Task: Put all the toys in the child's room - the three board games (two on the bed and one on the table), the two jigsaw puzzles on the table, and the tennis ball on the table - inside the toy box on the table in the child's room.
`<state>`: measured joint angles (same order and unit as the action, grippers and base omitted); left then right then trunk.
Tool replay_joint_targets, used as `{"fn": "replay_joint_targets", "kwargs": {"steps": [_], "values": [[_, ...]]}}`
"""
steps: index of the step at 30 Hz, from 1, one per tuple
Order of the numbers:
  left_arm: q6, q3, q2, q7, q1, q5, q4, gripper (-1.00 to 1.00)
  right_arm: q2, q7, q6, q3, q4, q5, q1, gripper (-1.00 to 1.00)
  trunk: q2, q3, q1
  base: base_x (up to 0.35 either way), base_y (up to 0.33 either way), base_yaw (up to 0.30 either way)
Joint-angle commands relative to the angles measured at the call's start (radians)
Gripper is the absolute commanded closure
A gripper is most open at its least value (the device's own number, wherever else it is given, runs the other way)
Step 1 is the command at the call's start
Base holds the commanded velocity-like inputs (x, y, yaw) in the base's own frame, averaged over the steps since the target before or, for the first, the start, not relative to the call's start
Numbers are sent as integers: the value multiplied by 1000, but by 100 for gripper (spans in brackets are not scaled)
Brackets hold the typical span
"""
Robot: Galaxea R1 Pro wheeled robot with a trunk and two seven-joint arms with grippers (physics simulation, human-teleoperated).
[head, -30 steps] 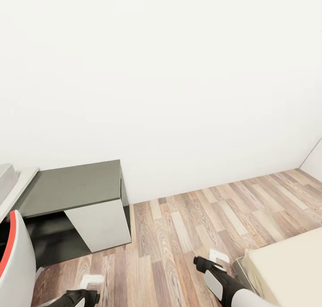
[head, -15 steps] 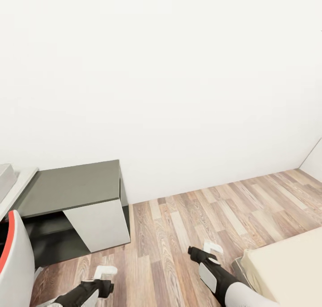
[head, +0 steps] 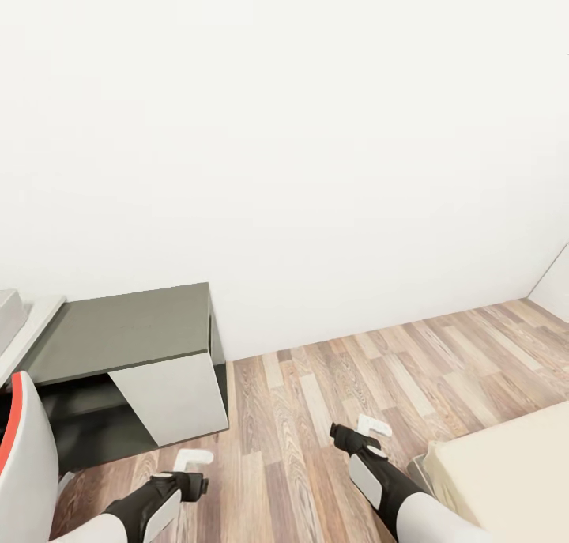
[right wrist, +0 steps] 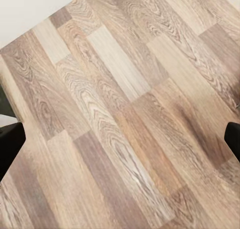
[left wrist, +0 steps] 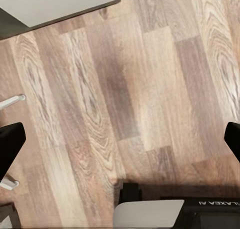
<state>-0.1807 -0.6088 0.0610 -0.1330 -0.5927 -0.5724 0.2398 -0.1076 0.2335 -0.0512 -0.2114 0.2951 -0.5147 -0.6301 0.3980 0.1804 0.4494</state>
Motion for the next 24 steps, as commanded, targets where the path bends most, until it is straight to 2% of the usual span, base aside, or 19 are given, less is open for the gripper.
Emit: {"fn": "replay_joint_targets", "kwargs": {"steps": [1, 12, 21, 22, 24], "values": [[-7, -8, 2, -7, 0, -10, 3, -100, 1, 5, -5, -8, 1, -11, -1, -100, 2, 2, 1, 0, -2, 0], [-46, -6, 9, -7, -13, -12, 10, -100, -2, 3, 41, 1, 29, -23, -10, -100, 2, 2, 1, 55, 24, 0], [-90, 7, 33, -5, -60, -14, 47, -100, -2, 20, 91, 46, 80, -28, -14, -100, 2, 2, 1, 12, 6, 0], [-173, 8, 35, -5, -104, -14, 51, -100, -1, 22, 325, 49, 219, -29, -14, -100, 2, 2, 1, 2, 1, 0], [-208, 12, 40, -4, -133, -15, 54, -100, 2, 22, 344, 52, 236, -29, -13, -100, 2, 2, 1, 1, 0, 0]]}}
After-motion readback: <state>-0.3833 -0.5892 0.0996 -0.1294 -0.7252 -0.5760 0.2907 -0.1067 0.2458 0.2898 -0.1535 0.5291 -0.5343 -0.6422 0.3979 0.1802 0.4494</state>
